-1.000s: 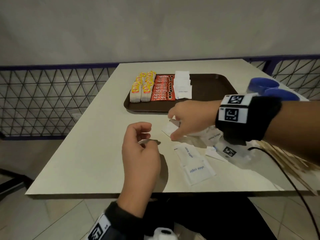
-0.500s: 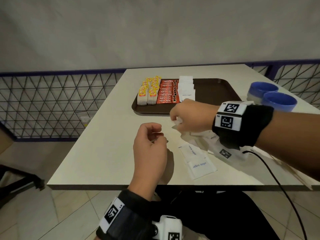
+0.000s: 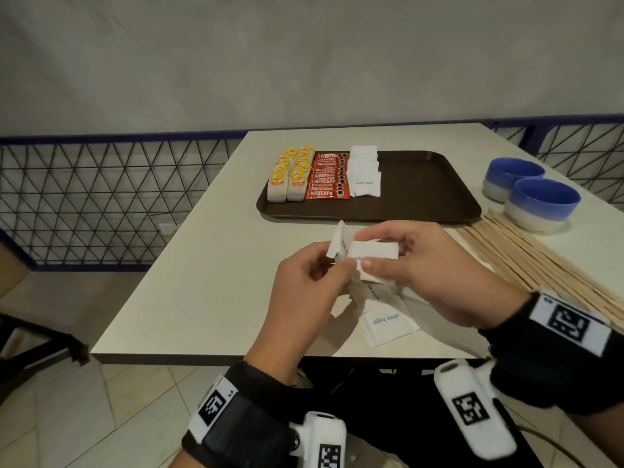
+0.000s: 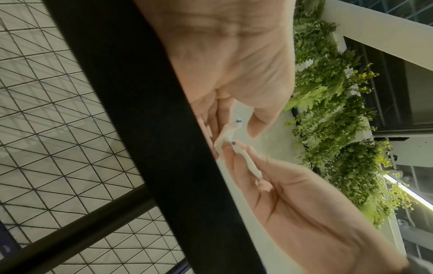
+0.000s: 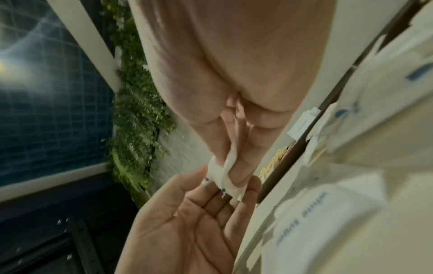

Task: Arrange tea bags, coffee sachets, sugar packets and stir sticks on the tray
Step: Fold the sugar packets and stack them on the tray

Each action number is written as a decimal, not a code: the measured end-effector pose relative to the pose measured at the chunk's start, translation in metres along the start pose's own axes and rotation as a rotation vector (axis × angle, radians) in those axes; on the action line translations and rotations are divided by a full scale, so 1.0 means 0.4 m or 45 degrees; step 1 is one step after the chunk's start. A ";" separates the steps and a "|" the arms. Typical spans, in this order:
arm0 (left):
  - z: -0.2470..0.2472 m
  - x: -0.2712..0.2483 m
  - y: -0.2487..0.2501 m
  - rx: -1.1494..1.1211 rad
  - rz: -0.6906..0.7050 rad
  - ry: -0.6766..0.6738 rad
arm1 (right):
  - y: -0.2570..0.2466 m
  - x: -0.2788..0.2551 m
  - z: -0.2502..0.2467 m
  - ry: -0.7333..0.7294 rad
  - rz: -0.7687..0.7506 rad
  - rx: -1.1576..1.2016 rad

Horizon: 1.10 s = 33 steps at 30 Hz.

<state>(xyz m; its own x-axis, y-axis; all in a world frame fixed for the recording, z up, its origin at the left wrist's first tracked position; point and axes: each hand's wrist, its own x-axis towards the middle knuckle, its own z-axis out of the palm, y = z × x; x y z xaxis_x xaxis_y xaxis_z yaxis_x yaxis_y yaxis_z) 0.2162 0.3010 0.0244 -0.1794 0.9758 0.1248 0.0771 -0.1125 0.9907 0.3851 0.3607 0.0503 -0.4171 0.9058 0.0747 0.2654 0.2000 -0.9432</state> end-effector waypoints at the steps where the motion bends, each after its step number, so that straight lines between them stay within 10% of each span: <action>1: 0.000 -0.001 -0.001 -0.003 0.003 0.010 | 0.012 -0.010 -0.001 0.043 -0.004 0.062; 10: 0.001 -0.002 -0.004 -0.155 0.022 0.044 | 0.065 -0.075 0.039 0.354 -0.195 0.675; 33: -0.005 -0.002 -0.016 -0.330 -0.047 -0.145 | 0.078 -0.045 0.103 0.597 -0.237 0.115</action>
<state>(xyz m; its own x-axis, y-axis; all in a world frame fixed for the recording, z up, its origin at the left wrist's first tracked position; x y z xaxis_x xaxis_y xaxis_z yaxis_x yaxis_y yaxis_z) 0.2138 0.3006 0.0182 -0.0648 0.9932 0.0963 -0.1836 -0.1068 0.9772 0.3652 0.3355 0.0061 -0.0101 0.9323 0.3617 0.1389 0.3595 -0.9228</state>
